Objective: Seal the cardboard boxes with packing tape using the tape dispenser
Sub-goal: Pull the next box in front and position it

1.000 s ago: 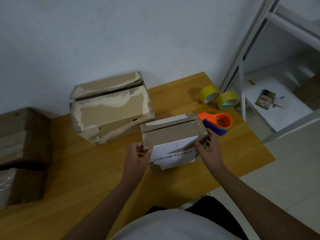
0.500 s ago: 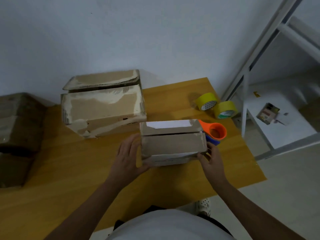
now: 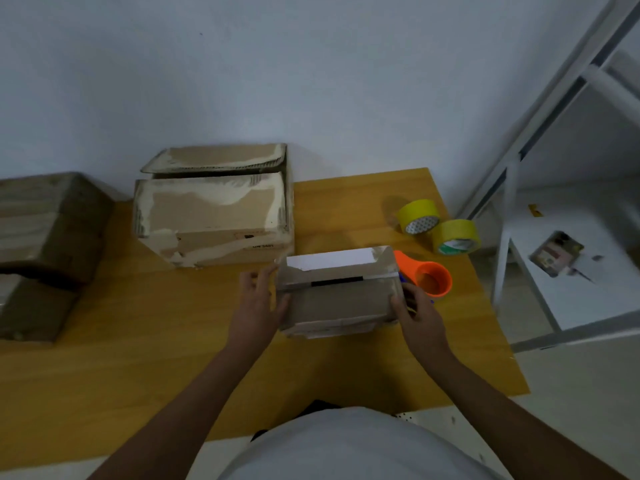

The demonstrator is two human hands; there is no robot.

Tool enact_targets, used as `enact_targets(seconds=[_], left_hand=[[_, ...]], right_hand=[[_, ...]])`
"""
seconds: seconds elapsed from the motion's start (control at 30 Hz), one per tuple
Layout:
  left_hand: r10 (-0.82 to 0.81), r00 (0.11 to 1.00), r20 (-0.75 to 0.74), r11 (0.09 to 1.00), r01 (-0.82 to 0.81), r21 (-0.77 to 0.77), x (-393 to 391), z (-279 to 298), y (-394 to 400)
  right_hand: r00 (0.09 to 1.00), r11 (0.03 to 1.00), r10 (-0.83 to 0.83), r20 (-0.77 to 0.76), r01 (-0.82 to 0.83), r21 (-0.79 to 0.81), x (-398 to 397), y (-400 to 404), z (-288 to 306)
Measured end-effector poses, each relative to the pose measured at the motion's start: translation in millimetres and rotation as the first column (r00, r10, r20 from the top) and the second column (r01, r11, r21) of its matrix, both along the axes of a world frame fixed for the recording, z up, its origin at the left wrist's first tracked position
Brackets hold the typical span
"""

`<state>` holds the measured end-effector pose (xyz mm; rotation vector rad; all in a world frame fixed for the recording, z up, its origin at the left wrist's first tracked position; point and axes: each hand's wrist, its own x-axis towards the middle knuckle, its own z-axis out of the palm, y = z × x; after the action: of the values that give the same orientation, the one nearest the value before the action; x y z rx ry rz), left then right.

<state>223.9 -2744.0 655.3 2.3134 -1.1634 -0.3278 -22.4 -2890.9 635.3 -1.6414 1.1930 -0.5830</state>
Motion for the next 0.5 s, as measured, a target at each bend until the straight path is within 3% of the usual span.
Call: enact_targets(seconds=[0.07,0.1,0.2,0.37,0.5], left_hand=[[-0.153,0.958,0.241,0.988,0.149,0.035,-2.4,-1.4,-0.7],[-0.284,0.919,0.274,0.959,0.275,0.072,-3.6,-1.7,-3.6],[-0.583,0.792,0.183,0.805,0.532,0.264,-9.2,-7.2,-14.9],[-0.618,0.758,0.206,0.774,0.541,0.329,-5.0,-17.0,-18.7],[-0.611,0.763,0.213,0.786,0.552,0.277,-4.3,-20.2,-18.3]], right_hand=[[1.0,1.0,0.008,-0.006,-0.008,-0.006,2.1,2.2,-1.3],[1.0,1.0,0.006,-0.008,-0.006,-0.013,3.9,3.4,-1.6],[1.0,1.0,0.006,-0.007,-0.006,-0.027,10.1,5.5,-2.7],[1.0,0.997,0.007,-0.024,-0.009,-0.08,4.9,0.9,-7.9],[0.973,0.964,-0.052,-0.227,-0.011,-0.267,-6.3,-24.0,-18.5]])
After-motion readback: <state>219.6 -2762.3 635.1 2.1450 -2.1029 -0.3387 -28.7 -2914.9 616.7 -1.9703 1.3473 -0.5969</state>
